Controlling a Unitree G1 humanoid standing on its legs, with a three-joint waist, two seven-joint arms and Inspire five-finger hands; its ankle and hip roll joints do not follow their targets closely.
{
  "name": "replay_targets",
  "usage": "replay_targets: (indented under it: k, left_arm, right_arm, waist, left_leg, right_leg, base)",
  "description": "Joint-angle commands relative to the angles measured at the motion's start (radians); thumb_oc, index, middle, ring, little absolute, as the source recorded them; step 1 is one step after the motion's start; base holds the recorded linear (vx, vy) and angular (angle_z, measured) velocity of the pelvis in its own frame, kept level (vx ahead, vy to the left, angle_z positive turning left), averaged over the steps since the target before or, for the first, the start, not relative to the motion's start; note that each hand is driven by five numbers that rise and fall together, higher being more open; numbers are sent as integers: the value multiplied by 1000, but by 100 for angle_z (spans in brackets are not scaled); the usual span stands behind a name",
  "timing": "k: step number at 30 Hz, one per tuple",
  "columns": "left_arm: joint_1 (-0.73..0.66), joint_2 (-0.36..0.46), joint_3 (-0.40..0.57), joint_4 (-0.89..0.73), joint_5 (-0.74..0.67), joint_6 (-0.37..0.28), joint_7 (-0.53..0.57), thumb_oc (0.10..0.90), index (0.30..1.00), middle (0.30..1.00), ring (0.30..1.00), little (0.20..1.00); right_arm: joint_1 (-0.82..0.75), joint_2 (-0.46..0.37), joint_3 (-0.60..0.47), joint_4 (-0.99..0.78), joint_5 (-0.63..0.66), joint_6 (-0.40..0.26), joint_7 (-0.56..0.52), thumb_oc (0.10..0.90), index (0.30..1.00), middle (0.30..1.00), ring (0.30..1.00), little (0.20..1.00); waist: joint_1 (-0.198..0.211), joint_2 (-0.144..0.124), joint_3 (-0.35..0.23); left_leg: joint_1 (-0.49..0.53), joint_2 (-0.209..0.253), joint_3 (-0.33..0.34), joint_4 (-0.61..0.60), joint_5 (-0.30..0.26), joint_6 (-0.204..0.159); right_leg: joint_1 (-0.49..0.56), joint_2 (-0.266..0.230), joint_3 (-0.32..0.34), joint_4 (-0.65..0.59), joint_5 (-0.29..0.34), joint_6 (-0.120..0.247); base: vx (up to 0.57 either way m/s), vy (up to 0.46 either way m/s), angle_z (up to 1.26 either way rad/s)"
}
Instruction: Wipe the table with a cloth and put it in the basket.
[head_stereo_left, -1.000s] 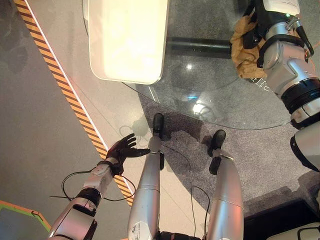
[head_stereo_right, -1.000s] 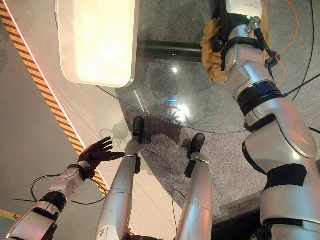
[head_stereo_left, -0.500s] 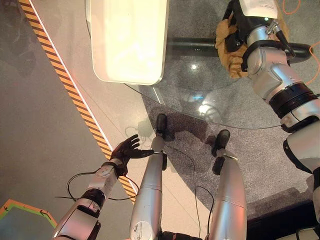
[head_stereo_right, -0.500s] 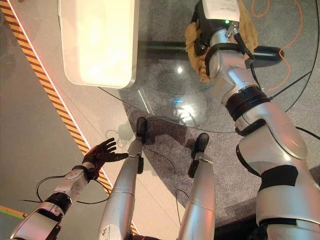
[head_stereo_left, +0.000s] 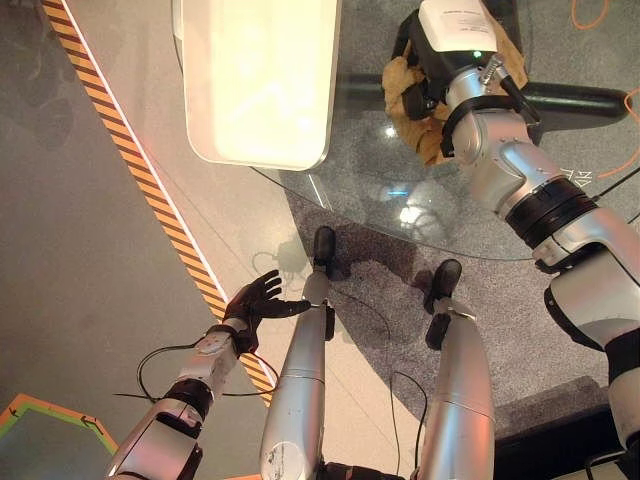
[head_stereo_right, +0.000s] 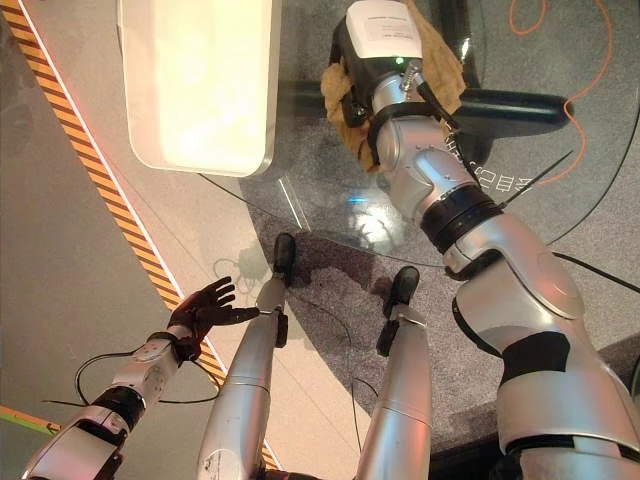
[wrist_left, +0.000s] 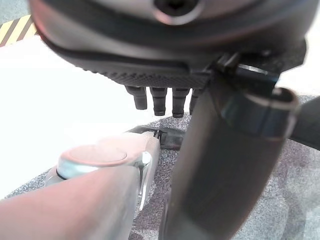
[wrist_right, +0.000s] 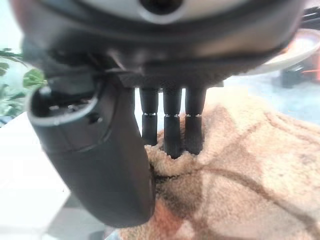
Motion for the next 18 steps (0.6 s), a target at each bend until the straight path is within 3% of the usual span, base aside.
replay_targets:
  k: [1,18]
  left_arm:
    - [43,7,-25,3,24,-24,13,800,900,900,900,900]
    - [39,7,-33,6,19,-19,8,800,900,900,900,900]
  right_arm:
    - [-72,137,-17,-170,-36,-131,-15,100,300,300,300,200]
    - [-75,130,-1,-92,-21,-59,-68,100,300,300,300,200]
  waist:
    - [33,2,-9]
    - [38,10,-9]
  left_leg:
    - [9,-160,47,77,-111,138]
    - [3,-162,47,87,-112,140]
  right_leg:
    - [43,72,-75,-173,89,-31]
    - [36,67,-76,-164,91,-30]
  base:
    - [0,-11,4]
    - [1,-1,1]
